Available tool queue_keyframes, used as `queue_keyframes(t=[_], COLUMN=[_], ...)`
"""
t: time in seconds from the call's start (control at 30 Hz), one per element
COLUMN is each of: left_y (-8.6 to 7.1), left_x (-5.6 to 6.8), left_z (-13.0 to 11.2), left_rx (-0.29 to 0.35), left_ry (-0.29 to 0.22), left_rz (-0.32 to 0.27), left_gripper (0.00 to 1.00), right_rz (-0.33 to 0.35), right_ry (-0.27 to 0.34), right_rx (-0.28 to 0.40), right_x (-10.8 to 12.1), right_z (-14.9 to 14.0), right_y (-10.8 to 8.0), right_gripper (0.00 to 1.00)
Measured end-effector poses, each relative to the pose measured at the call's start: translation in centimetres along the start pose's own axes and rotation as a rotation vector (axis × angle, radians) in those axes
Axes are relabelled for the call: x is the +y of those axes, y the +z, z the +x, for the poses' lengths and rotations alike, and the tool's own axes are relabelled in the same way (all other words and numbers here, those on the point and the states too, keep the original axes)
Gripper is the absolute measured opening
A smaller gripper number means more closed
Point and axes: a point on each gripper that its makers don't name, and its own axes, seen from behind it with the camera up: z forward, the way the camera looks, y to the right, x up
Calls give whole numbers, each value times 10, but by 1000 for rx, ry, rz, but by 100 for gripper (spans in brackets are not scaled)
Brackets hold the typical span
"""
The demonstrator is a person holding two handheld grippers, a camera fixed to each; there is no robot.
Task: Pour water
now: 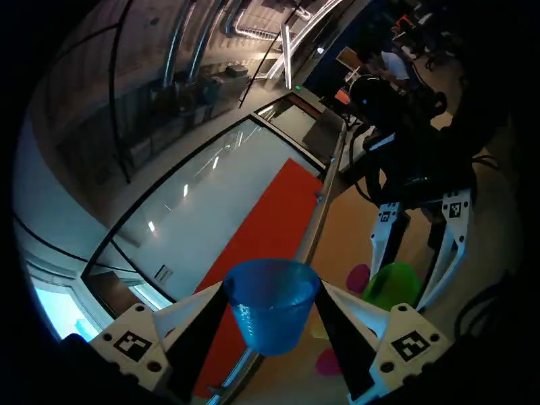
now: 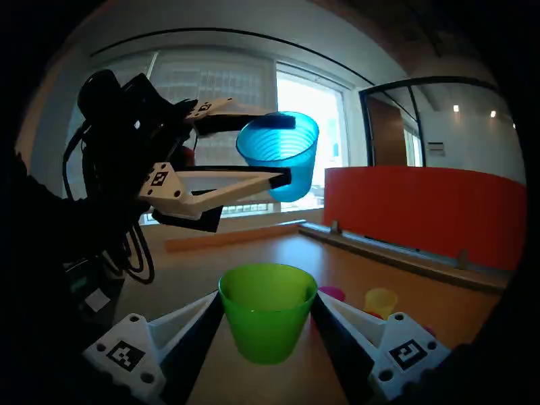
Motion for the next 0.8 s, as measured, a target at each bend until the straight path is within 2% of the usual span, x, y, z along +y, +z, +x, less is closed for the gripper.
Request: queue_keyframes(t=[0.47, 0.8], left_y=[3, 6], left_x=[-3, 0], left_z=[7, 10], left_rx=[2, 2], left_ry=[101, 161], left_rz=[19, 24], left_gripper=[87, 87], right_rz=[-3, -8], right_ry=[-4, -3], right_rx=[7, 12], right_x=[1, 6], right_z=[5, 6], right_y=[0, -2], right_gripper=[90, 90])
